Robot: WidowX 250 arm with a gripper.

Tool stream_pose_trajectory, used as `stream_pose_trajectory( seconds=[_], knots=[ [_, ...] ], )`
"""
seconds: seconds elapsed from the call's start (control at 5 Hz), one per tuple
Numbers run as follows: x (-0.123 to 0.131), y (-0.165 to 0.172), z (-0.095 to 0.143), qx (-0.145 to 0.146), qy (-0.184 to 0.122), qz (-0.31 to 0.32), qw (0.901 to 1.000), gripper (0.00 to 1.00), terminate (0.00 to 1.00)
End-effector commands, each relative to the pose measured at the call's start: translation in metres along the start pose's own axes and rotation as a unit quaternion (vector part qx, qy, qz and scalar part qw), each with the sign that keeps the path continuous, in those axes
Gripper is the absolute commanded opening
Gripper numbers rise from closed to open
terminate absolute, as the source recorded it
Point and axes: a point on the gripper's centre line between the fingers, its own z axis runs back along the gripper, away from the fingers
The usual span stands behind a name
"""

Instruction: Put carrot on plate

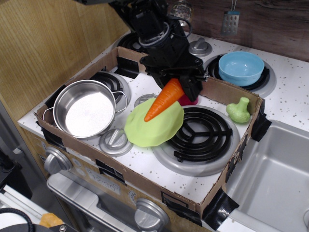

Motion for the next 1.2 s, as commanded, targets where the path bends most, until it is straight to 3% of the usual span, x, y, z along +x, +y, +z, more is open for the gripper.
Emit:
stream_pose_trajectory(
  seconds=[0.0, 0.4, 1.0],
  knots=[
    [0.004, -0.006, -0.006, 0.032, -0.085, 0.056, 0.9943, 0.0, 0.0],
    [0.002, 0.006, -0.014, 0.054, -0.108, 0.076, 0.9898, 0.0, 0.0],
    [0.015, 0.041, -0.009, 0.062, -0.079, 0.031, 0.9944, 0.0, 0.0]
  ],
)
